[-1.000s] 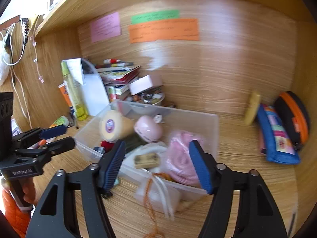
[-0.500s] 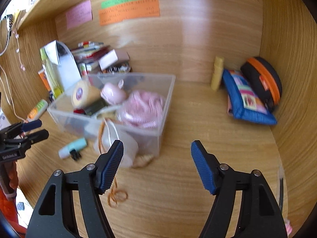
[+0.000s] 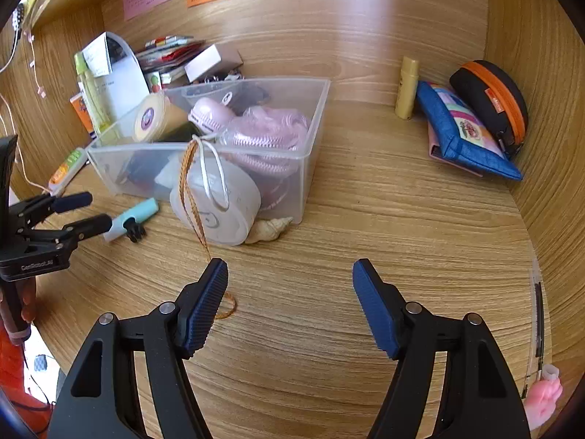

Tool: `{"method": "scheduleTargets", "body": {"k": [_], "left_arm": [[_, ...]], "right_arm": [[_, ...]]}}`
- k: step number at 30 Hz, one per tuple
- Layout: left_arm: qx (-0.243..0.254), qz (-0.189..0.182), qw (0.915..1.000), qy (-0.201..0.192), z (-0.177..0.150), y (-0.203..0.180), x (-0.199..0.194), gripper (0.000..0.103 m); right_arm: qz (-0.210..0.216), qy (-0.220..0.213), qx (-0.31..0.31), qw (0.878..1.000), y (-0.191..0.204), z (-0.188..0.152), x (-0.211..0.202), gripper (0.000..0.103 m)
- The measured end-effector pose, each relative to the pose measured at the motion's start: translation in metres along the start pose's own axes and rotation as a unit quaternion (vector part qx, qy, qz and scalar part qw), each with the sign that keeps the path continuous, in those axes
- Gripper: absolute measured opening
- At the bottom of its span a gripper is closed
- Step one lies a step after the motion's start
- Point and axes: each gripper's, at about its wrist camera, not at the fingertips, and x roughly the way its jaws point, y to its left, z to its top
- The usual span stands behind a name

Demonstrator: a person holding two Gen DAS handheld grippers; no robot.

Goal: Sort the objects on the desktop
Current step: 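Withdraw both grippers from the box toward the mint-green tube and white container, then grasp the mint-green tube with the left gripper while the right grasps the white round container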

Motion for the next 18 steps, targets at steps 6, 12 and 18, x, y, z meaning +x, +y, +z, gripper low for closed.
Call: {"method": "scheduleTargets", "body": {"k": [6,12,18], "left_arm": [[0.016,-0.009,0.9997,0.018,0.002,-0.006,0.009,0.068],[0.031,-0.012,0.9989,0.033,0.003,-0.009,0.017,0.061],[0.045,-0.027,0.9981,0.034,0.006,-0.012,0.02,0.053]], "right_arm": [[0.016,0.026,-0.013,0.999,0.009,0.004,0.019,0.068],[0.04,0.03,-0.029,0.998,0.027,0.01,0.027,0.068],[0.059,0.027,-0.016,0.998,0.037,0.021,0.031,0.068]]}}
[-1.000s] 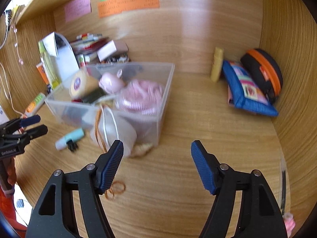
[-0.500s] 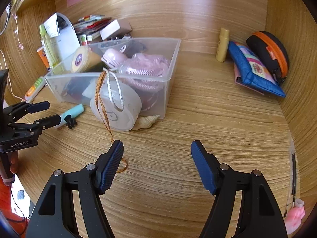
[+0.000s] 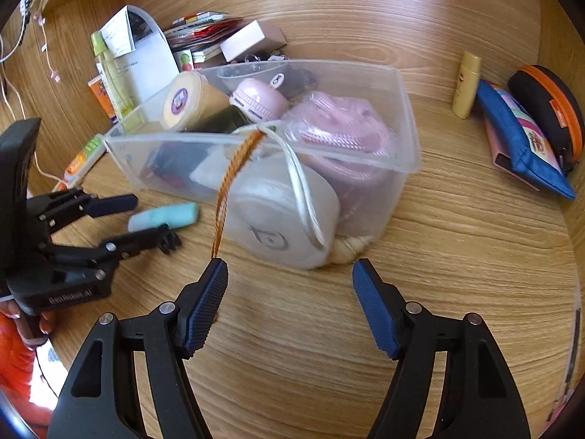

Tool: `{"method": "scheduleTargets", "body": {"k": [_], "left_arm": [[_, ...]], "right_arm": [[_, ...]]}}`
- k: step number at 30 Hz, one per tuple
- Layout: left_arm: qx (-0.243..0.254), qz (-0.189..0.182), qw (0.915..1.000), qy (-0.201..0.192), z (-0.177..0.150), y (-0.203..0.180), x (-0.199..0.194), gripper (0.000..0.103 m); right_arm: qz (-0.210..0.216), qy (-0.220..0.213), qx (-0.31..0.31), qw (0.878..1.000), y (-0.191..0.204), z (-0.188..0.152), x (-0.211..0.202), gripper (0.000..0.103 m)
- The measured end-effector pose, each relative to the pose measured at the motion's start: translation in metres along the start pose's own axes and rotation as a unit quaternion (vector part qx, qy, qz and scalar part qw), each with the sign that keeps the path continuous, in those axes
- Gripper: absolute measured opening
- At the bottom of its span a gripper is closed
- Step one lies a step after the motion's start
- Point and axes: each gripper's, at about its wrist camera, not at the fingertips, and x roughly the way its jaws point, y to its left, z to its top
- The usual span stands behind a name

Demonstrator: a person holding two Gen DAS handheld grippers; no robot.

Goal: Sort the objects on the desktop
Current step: 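Grasp the mint-green tube with the left gripper while the right grasps the white round container, then lift the mint-green tube and white container and carry both over the clear box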

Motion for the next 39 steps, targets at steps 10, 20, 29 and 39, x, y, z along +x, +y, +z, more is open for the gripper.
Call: {"method": "scheduleTargets", "body": {"k": [10,20,29,39], "left_arm": [[0.01,-0.033,0.9994,0.0,0.005,0.002,0.003,0.041],[0.032,-0.064,0.9974,-0.002,0.007,-0.003,0.004,0.032],[0.019,-0.07,0.9972,-0.015,0.006,-0.003,-0.002,0.024],[-0.013,-0.058,0.9978,-0.03,0.002,0.005,-0.012,0.024]], "right_arm": [[-0.001,-0.003,0.025,1.0,0.012,0.016,0.011,0.068],[0.001,0.005,0.061,0.998,0.012,0.025,0.029,0.067],[0.019,-0.01,0.06,0.998,0.008,0.019,0.014,0.066],[0.015,-0.035,0.043,0.998,0.006,0.003,-0.021,0.066]]}}
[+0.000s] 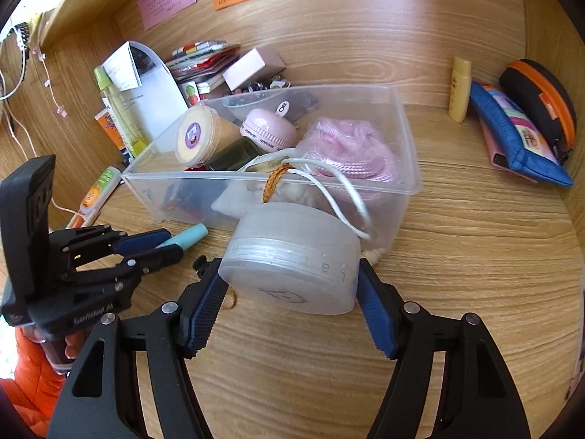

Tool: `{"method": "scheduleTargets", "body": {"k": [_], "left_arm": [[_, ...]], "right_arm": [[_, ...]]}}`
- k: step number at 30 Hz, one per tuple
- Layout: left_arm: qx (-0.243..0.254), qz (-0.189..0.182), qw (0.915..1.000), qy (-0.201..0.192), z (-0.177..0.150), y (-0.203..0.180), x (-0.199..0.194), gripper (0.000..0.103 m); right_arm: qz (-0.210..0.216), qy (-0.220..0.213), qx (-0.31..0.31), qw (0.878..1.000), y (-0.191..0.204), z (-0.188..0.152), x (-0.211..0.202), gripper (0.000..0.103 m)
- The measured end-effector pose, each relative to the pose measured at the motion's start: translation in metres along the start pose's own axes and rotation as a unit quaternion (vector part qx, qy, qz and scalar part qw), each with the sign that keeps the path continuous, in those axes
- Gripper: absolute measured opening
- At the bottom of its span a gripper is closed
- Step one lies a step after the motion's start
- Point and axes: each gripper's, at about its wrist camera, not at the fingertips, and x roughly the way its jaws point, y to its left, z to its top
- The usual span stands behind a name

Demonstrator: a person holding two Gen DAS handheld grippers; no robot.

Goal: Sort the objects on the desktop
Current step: 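Lift the mint-green tube and white container and carry both over the clear box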

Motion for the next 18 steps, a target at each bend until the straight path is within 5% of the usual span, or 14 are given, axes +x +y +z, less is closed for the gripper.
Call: {"method": "scheduleTargets", "body": {"k": [18], "left_arm": [[-0.043,0.02,0.9963,-0.071,0.001,0.012,-0.052,0.024]], "right_arm": [[-0.002,-0.044,-0.005,0.999,-0.011,0.004,-0.041,0.066]]}}
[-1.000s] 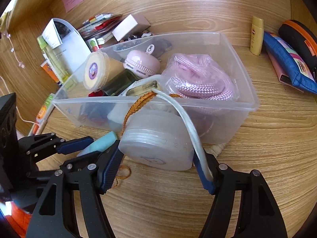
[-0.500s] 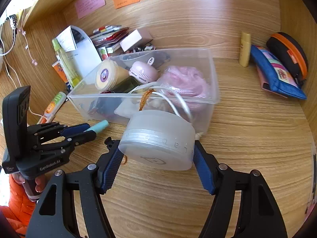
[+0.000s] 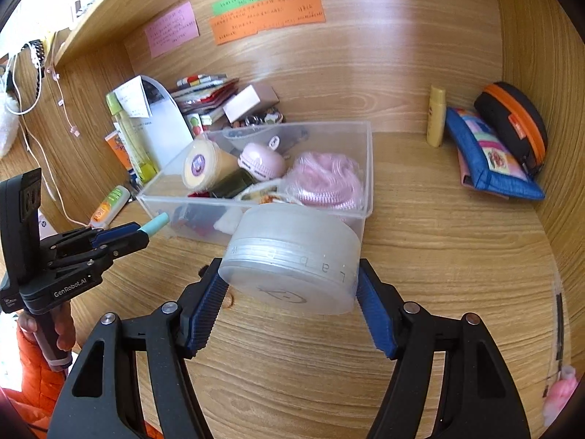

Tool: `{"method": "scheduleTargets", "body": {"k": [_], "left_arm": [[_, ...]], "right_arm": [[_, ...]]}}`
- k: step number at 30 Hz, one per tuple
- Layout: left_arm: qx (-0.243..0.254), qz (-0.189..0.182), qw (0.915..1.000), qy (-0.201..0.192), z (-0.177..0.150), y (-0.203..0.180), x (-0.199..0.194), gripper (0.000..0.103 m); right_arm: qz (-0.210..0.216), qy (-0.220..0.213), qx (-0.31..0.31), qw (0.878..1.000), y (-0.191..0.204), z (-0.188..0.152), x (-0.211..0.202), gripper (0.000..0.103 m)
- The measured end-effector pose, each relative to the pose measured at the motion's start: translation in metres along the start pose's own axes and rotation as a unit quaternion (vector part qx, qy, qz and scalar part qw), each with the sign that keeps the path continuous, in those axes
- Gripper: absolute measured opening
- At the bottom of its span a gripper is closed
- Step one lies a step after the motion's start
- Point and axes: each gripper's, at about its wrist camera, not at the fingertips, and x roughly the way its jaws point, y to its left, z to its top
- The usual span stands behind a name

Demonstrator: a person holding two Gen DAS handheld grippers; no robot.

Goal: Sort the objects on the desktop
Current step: 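Lift the mint-green tube and white container and carry both over the clear box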

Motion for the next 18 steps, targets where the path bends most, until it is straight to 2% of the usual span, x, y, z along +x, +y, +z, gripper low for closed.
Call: {"method": "scheduleTargets", "body": {"k": [10,18], "left_arm": [[-0.015,0.007,0.9987,-0.048,0.018,0.006,-0.025,0.024],[-0.015,0.006,0.9976,-0.067,0.035,0.009,-0.023,0.024]], "right_arm": [[0.016,-0.03,-0.011,0.999,0.008,0.018,-0.012,0.066],[0.016,-0.048,-0.022,0.998,0.011,0.037,-0.01,0.066]]}}
